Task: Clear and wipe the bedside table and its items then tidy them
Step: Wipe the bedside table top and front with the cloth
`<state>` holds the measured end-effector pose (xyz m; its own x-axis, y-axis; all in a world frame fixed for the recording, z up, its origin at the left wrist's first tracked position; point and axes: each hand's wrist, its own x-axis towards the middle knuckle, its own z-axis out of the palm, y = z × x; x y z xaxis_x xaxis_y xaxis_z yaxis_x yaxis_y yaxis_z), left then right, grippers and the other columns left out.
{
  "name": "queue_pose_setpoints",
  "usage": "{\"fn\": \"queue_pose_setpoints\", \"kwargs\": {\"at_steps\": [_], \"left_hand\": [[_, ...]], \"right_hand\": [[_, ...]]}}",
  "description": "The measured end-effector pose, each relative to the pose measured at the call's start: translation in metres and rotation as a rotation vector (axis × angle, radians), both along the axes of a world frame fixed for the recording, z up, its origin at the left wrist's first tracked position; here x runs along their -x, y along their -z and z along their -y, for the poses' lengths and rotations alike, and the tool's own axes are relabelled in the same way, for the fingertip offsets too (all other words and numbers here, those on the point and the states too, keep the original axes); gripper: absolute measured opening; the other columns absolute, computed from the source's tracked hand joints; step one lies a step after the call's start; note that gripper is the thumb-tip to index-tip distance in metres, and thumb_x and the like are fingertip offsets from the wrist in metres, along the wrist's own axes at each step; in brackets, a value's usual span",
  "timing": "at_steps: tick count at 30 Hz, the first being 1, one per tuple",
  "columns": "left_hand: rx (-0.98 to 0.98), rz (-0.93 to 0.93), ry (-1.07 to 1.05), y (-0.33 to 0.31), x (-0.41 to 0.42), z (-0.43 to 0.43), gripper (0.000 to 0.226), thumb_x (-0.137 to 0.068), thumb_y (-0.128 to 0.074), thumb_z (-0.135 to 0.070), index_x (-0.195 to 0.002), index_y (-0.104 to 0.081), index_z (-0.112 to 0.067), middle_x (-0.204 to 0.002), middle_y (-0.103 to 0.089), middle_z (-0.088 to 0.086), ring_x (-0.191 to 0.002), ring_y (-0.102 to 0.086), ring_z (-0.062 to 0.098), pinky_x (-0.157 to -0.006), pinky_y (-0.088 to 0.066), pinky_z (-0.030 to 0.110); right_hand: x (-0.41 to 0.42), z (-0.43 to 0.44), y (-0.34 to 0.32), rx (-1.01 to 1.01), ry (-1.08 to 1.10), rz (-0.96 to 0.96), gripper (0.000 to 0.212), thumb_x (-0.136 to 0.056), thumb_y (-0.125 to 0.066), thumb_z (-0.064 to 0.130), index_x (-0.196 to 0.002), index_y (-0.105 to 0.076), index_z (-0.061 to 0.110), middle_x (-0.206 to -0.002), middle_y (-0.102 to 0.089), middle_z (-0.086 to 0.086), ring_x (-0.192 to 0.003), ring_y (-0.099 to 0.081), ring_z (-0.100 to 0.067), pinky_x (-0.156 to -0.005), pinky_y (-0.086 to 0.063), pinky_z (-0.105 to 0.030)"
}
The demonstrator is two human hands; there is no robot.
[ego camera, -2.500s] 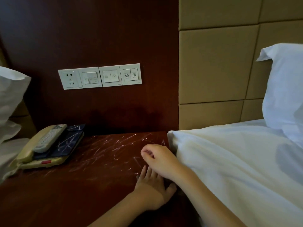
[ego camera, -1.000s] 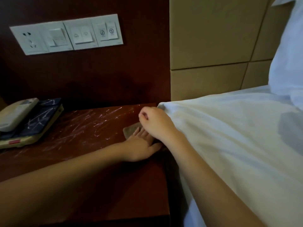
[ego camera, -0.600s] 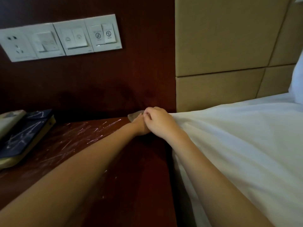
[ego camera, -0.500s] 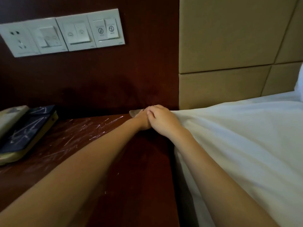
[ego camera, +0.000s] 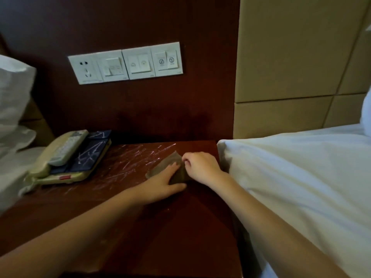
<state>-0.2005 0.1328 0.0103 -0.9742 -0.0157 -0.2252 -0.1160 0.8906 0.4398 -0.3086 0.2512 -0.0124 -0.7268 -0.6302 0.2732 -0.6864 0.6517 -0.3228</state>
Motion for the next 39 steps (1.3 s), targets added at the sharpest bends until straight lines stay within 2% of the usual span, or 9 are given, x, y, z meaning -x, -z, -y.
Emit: {"fn": "queue_pose_setpoints", "kwargs": {"at_steps": [5,9,13,18,20,22,26,29,39], "left_hand": [[0.280,-0.087,0.142,0.016,-0.079,0.061,0.092,-0.067,-0.010,-0.085,-0.147,0.000,-0.040,-0.152,0.013,-0.021,-0.136,0.019,-0.004,-0.109,0.011,0.025],[0.329,-0.112,-0.043,0.024,-0.109,0.120,0.117,-0.043,0.014,-0.097,-0.145,-0.003,-0.042,-0.150,0.014,-0.021,-0.135,0.021,0.000,-0.113,0.009,0.033],[0.336,-0.125,-0.207,0.029,-0.130,0.159,0.129,-0.037,0.014,-0.098,-0.146,-0.015,-0.038,-0.157,0.001,-0.010,-0.140,0.011,0.005,-0.116,0.004,0.041],[0.393,-0.195,-0.280,0.040,-0.147,0.173,0.100,-0.064,0.003,-0.088,-0.146,-0.019,-0.035,-0.158,-0.006,-0.006,-0.145,0.004,0.013,-0.118,0.000,0.046],[0.408,-0.244,-0.284,0.046,-0.154,0.177,0.110,-0.056,0.011,-0.090,-0.147,-0.018,-0.035,-0.158,-0.008,-0.009,-0.145,0.005,0.010,-0.117,0.003,0.044],[0.421,-0.282,-0.283,0.051,-0.160,0.183,0.119,-0.049,0.016,-0.094,-0.147,-0.016,-0.035,-0.157,-0.007,-0.012,-0.144,0.009,0.007,-0.115,0.008,0.042],[0.388,-0.363,-0.376,0.054,-0.162,0.202,0.086,-0.079,-0.009,-0.078,-0.148,-0.022,-0.028,-0.158,-0.011,-0.006,-0.144,0.008,0.010,-0.115,0.009,0.049],[0.369,-0.372,-0.445,0.054,-0.152,0.217,0.080,-0.078,-0.017,-0.064,-0.146,-0.029,-0.024,-0.157,-0.017,-0.002,-0.146,0.002,0.015,-0.114,0.006,0.053],[0.334,-0.490,-0.499,0.055,-0.154,0.213,0.065,-0.090,-0.026,-0.056,-0.142,-0.039,-0.018,-0.154,-0.027,0.004,-0.145,-0.009,0.021,-0.113,0.004,0.055]], "right_hand": [[-0.001,0.022,-0.008,-0.395,0.203,-0.145,0.053,-0.099,-0.032,0.048,-0.133,-0.048,0.010,-0.123,-0.059,-0.012,-0.115,-0.051,-0.032,-0.083,-0.044,-0.037],[-0.002,0.041,-0.001,-0.482,0.260,0.172,0.058,-0.100,-0.018,0.048,-0.153,-0.010,0.025,-0.159,-0.007,-0.015,-0.141,-0.010,-0.047,-0.114,-0.012,-0.057],[-0.059,0.070,0.008,-0.486,-0.019,0.137,0.059,-0.096,-0.016,0.061,-0.150,-0.002,0.043,-0.160,0.012,-0.008,-0.142,0.008,-0.047,-0.112,0.008,-0.063],[-0.153,0.085,0.014,-0.508,-0.357,0.072,0.059,-0.093,-0.018,0.067,-0.147,-0.002,0.049,-0.159,0.015,-0.004,-0.142,0.014,-0.044,-0.109,0.015,-0.061],[-0.160,0.074,0.017,-0.495,-0.412,0.054,0.057,-0.093,-0.018,0.067,-0.146,-0.003,0.051,-0.160,0.015,-0.001,-0.143,0.014,-0.040,-0.110,0.014,-0.058],[-0.138,0.058,0.017,-0.500,-0.365,0.035,0.057,-0.093,-0.017,0.067,-0.146,-0.002,0.052,-0.160,0.013,0.002,-0.145,0.012,-0.035,-0.112,0.010,-0.054],[-0.048,0.023,0.007,-0.520,0.062,0.085,0.059,-0.092,-0.015,0.069,-0.147,-0.003,0.050,-0.161,0.008,0.002,-0.146,0.003,-0.034,-0.114,0.000,-0.055],[-0.013,0.009,0.008,-0.485,0.239,0.179,0.060,-0.093,-0.012,0.067,-0.149,-0.003,0.047,-0.161,0.007,0.000,-0.146,0.004,-0.036,-0.115,0.001,-0.057],[-0.137,0.041,0.011,-0.549,-0.159,0.149,0.058,-0.094,-0.015,0.066,-0.146,0.004,0.051,-0.159,0.019,0.002,-0.143,0.018,-0.037,-0.110,0.015,-0.057]]}}
